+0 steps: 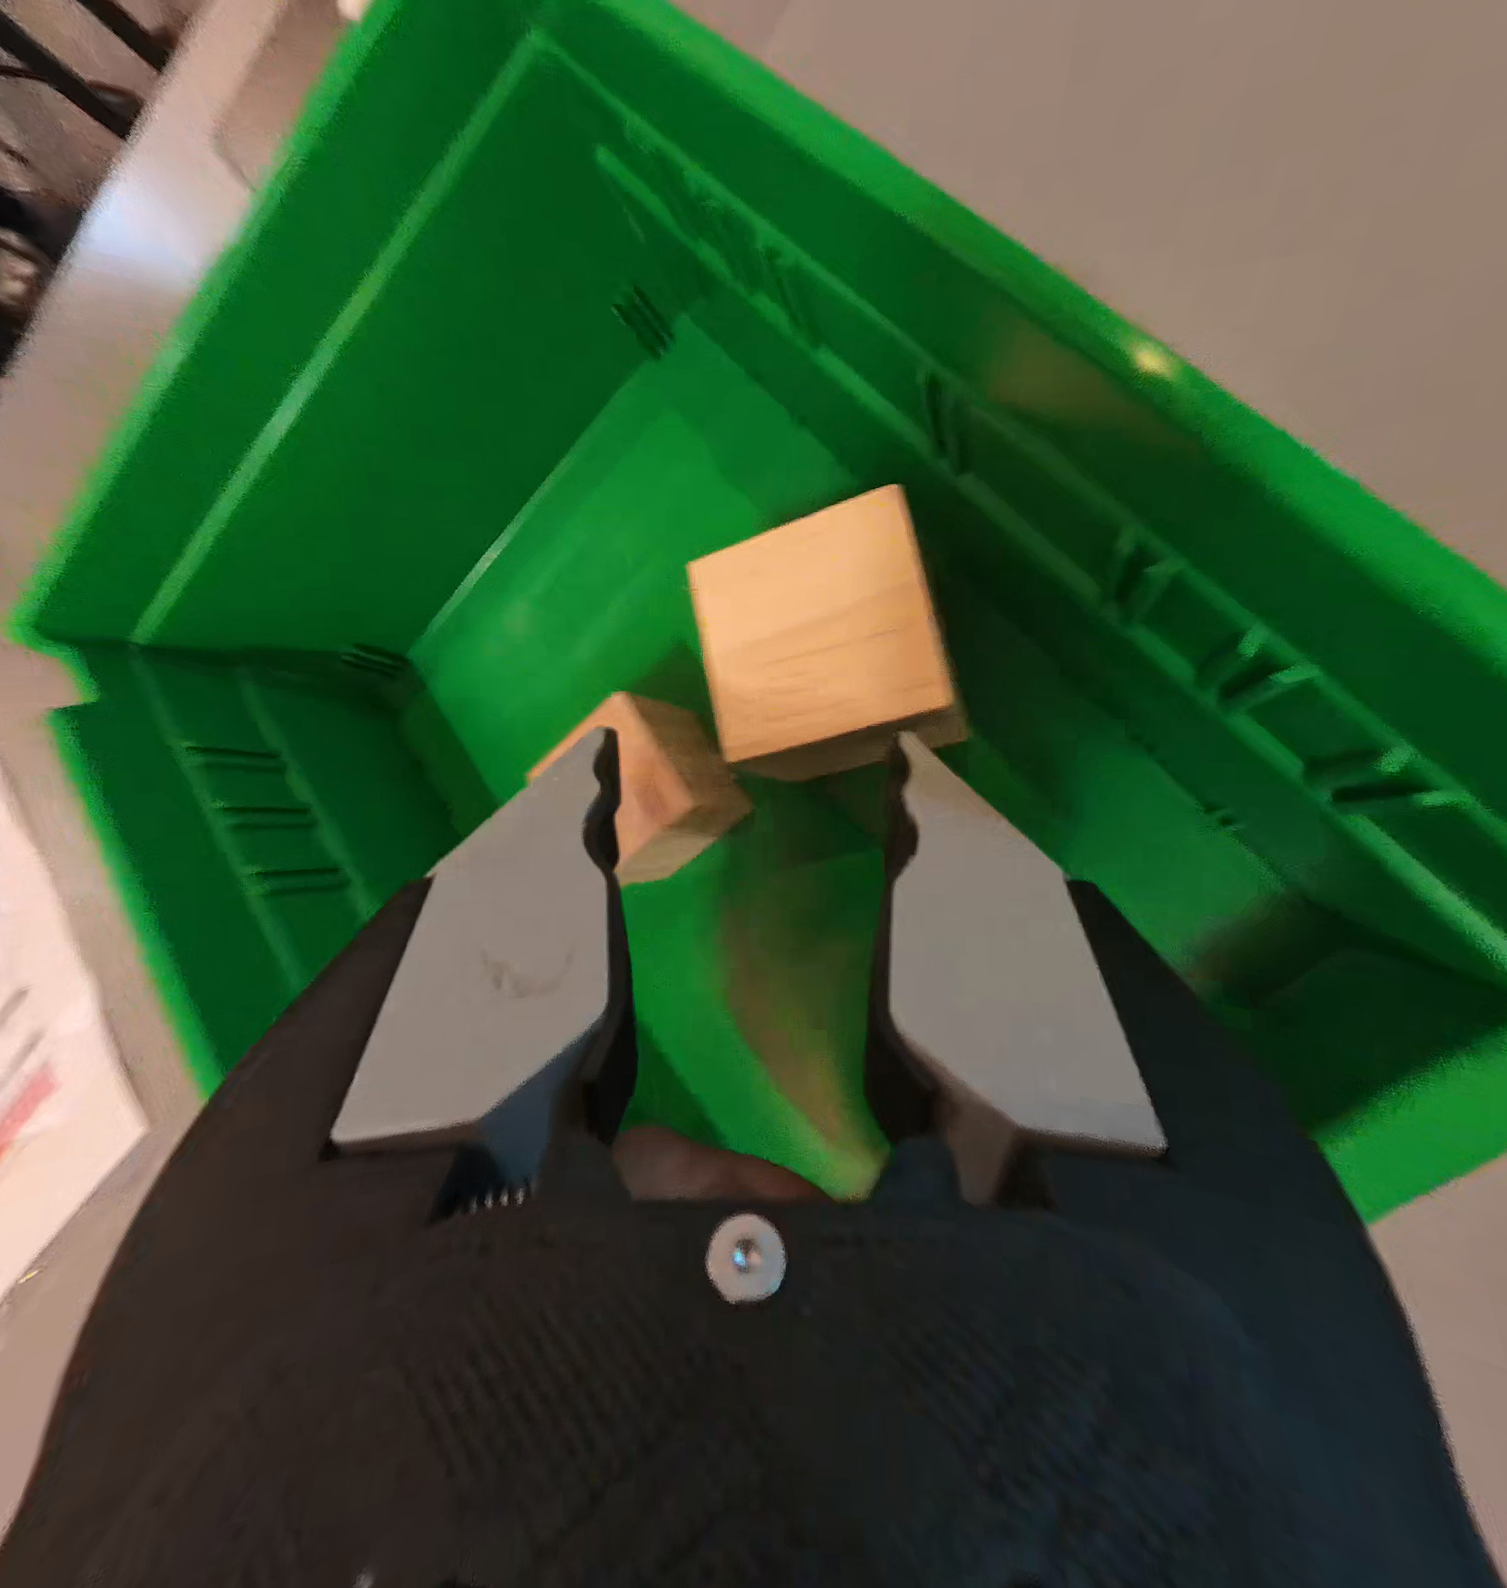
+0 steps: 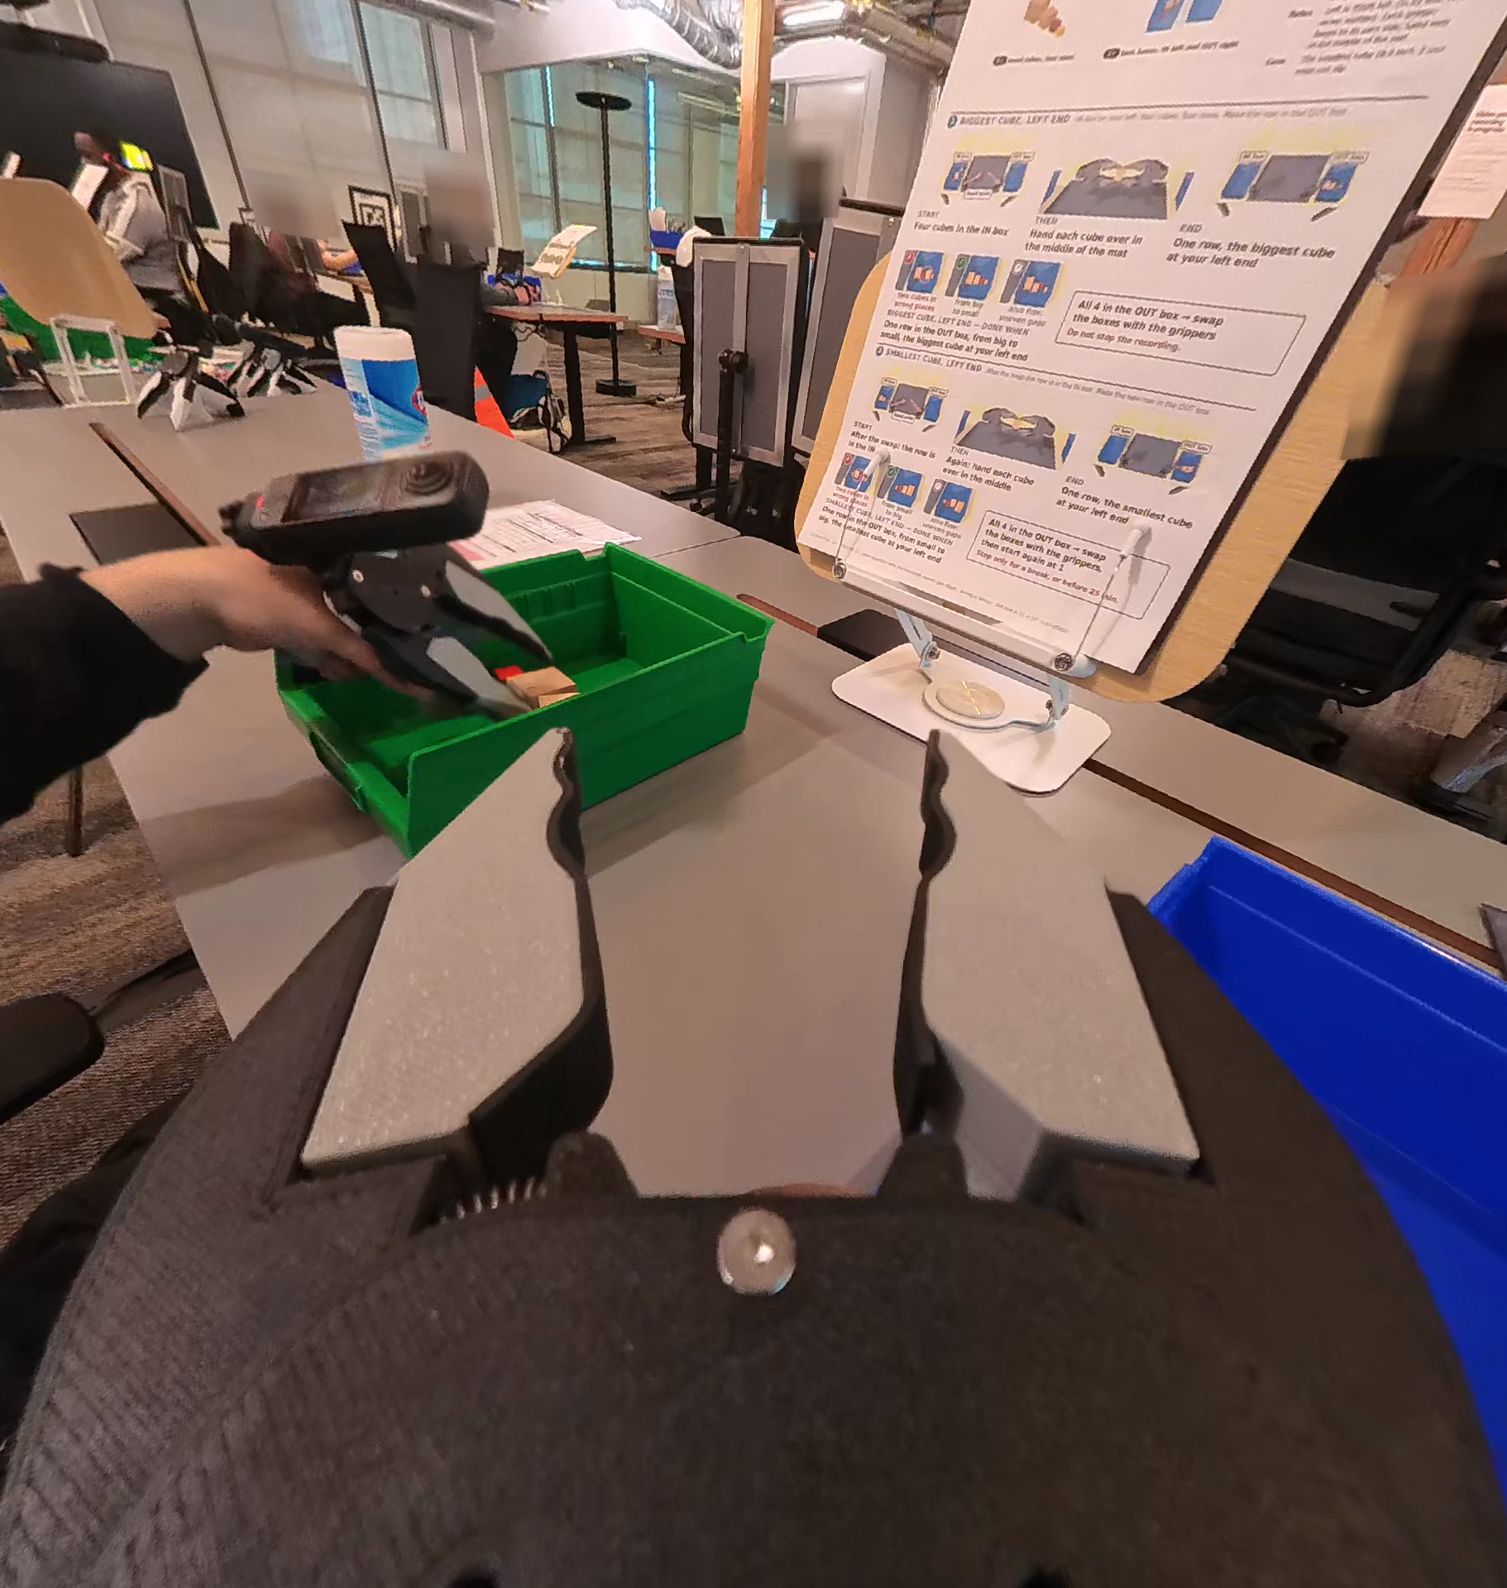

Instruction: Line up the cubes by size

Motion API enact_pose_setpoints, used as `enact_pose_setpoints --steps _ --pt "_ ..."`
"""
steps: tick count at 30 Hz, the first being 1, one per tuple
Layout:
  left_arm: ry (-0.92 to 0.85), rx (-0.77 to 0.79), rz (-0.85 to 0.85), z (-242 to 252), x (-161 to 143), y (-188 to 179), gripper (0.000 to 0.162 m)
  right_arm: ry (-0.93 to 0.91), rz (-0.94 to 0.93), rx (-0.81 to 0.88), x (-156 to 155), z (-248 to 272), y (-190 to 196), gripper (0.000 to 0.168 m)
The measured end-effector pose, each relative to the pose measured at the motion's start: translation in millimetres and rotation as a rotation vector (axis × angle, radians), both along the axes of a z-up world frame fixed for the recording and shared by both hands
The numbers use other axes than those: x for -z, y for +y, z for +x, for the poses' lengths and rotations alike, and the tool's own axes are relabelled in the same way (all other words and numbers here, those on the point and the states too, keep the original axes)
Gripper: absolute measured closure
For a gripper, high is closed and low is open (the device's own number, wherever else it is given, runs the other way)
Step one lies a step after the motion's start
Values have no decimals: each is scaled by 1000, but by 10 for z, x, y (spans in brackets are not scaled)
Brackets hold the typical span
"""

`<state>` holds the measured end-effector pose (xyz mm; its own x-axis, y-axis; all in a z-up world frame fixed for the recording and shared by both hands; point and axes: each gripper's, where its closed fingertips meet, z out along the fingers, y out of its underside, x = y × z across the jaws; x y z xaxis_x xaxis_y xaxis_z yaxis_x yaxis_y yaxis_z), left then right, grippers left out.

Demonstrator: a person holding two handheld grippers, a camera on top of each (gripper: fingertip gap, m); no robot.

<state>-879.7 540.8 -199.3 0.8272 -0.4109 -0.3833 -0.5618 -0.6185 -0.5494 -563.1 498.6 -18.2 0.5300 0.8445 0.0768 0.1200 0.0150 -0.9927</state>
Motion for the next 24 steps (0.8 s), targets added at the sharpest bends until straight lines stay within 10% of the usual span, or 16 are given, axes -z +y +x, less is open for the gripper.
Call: enact_pose_setpoints --steps 13,24 --pt "-1 22 -267 -331 132 -214 161 2 3 12 -5 66 58 91" --pt "307 -55 -328 -692 385 106 162 -18 16 2 13 28 25 90"
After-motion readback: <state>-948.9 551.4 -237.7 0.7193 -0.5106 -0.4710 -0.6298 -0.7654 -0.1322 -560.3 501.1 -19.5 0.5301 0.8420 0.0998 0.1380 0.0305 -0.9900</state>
